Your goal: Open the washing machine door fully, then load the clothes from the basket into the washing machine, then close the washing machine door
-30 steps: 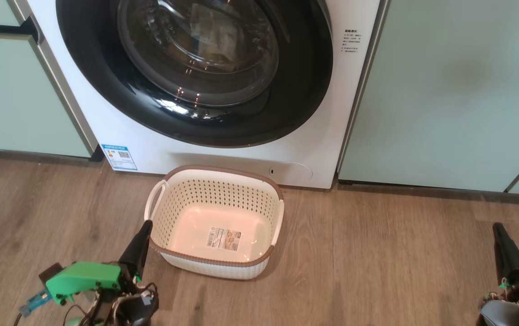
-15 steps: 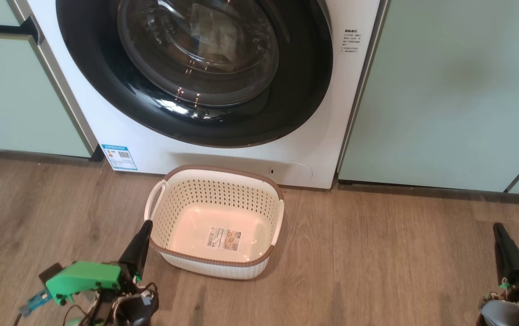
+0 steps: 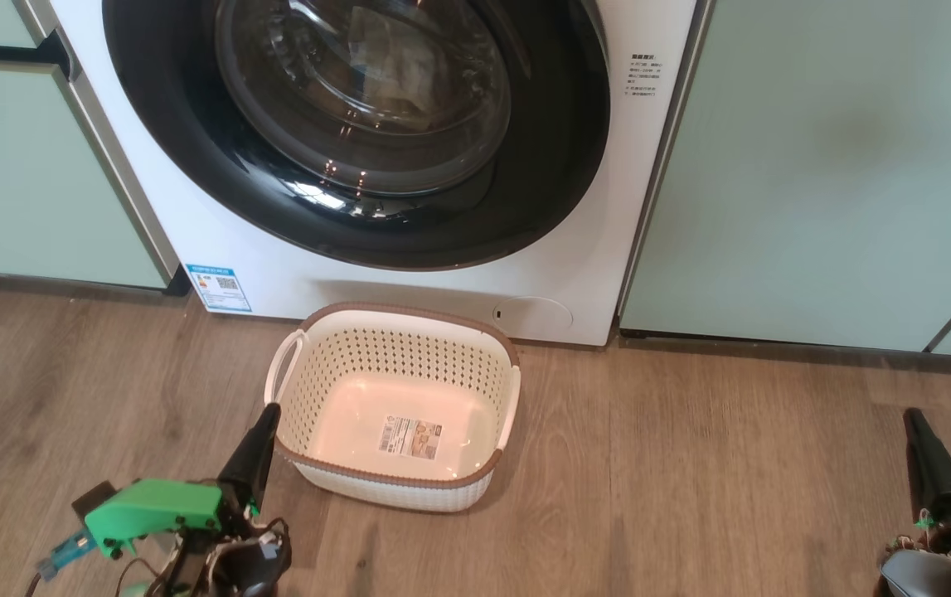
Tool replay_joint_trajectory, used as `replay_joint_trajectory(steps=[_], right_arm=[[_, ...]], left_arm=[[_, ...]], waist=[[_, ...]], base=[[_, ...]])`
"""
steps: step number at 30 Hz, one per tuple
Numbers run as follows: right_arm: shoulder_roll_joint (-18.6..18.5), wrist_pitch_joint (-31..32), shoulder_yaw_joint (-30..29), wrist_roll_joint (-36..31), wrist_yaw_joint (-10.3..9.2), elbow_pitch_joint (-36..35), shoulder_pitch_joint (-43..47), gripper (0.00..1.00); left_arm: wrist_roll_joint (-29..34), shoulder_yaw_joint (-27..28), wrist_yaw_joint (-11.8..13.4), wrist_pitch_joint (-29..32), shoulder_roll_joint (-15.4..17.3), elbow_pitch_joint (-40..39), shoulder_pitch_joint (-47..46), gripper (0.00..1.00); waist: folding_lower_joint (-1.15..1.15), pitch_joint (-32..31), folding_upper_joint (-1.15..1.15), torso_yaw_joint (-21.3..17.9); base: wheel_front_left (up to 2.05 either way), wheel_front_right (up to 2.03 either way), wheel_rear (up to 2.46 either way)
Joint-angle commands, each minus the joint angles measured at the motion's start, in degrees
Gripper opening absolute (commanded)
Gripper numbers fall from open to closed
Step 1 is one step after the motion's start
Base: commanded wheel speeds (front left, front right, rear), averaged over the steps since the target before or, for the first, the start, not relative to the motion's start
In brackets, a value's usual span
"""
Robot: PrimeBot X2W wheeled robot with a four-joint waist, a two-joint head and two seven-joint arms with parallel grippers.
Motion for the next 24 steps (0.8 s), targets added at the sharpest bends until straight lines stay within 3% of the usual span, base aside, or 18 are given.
replay_joint_trajectory(steps=[1,24], right_arm=[[-0.34,0.54,0.92,-0.30,-0.17,-1.81,-3.20,0.00],[-0.25,0.63,0.80,-0.40,-0.17,-1.80,-3.21,0.00]], left_arm=[[0.79,2.36,-0.51,0.21,0.37,-1.57,-3.29,0.00],[0.88,2.46,-0.51,0.29,0.30,-1.57,-3.30,0.00]], waist=[[0.00,0.00,0.00,0.00],[0.00,0.00,0.00,0.00]], base=[[0.00,0.00,0.00],[0.00,0.00,0.00]])
